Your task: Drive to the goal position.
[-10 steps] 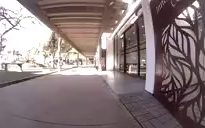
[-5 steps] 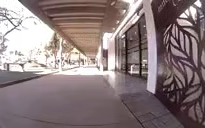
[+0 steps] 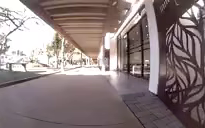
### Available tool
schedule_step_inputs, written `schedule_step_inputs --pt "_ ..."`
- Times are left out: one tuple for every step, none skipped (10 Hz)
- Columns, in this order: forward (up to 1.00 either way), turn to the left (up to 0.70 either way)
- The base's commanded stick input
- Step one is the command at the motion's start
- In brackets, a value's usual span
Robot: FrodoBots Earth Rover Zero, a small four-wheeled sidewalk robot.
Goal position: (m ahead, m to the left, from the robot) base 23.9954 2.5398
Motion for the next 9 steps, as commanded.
schedule_step_inputs --pt "0.0 0.7" --pt "0.0 0.7" --pt "0.0 0.7" --pt "0.0 0.7" --pt "0.0 0.7" --pt "0.0 0.7" --pt "0.0 0.7" --pt "0.0 0.7" --pt "0.0 0.7"
